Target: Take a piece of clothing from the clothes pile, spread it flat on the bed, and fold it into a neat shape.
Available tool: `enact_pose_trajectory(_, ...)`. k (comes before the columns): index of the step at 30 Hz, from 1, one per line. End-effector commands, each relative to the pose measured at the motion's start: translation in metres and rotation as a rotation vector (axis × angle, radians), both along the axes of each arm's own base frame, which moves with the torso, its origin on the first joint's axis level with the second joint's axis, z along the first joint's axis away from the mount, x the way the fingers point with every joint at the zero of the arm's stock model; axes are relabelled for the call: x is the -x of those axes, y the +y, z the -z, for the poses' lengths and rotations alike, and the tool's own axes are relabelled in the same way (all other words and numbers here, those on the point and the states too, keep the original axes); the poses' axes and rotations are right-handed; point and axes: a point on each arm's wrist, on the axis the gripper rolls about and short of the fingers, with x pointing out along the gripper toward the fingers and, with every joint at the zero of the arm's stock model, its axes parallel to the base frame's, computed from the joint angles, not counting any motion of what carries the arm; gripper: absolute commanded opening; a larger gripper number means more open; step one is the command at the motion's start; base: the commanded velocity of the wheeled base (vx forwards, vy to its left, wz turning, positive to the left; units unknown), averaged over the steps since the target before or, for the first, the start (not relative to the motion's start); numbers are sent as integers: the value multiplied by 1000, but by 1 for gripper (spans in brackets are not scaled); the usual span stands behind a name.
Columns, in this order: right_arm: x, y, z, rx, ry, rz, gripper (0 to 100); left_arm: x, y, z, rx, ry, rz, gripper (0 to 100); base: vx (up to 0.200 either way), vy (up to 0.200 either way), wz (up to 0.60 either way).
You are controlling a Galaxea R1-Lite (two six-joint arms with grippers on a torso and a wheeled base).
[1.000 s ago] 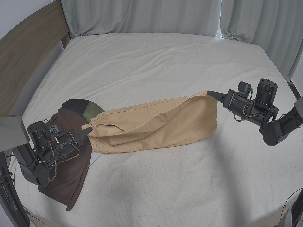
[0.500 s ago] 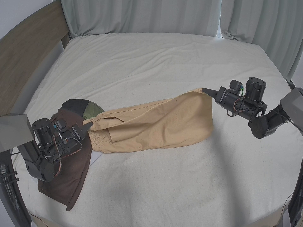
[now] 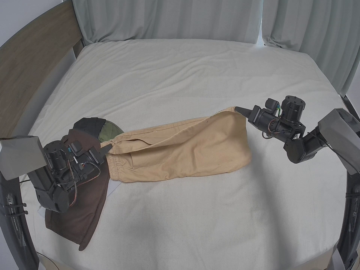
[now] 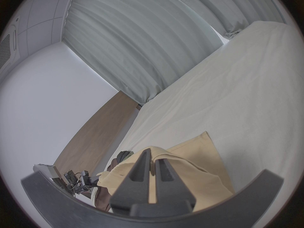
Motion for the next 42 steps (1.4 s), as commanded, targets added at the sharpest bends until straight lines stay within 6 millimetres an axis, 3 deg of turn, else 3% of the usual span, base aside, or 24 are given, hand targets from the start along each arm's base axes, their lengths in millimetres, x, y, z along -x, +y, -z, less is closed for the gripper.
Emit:
enact_pose_trajectory(1, -10, -2, 18, -2, 24, 9, 0, -6, 0, 7, 1, 4, -1, 0, 0, 0, 0)
enact_pose_trajectory(20, -22, 6, 22, -6, 5, 0, 0, -22, 6, 17, -6, -9, -33, 0, 0, 0, 0)
enact_pose_trajectory(21, -22, 6, 21, -6, 3, 0, 100, -22, 6, 17, -6, -9, -33, 100, 0, 0, 0)
enact_pose_trajectory(29, -25, 10, 14, -18, -28, 36, 100, -22, 23, -4, -2, -70, -76, 100, 0, 0, 0)
enact_pose_trajectory(36, -7, 11, 2, -10, -17, 30, 100, -15, 22, -19, -2, -95, -78, 100, 0, 0, 0)
enact_pose_trajectory(42, 14, 8, 10, 1, 20, 27, 100, -6, 22, -34, 4, -121, -72, 100, 0, 0, 0)
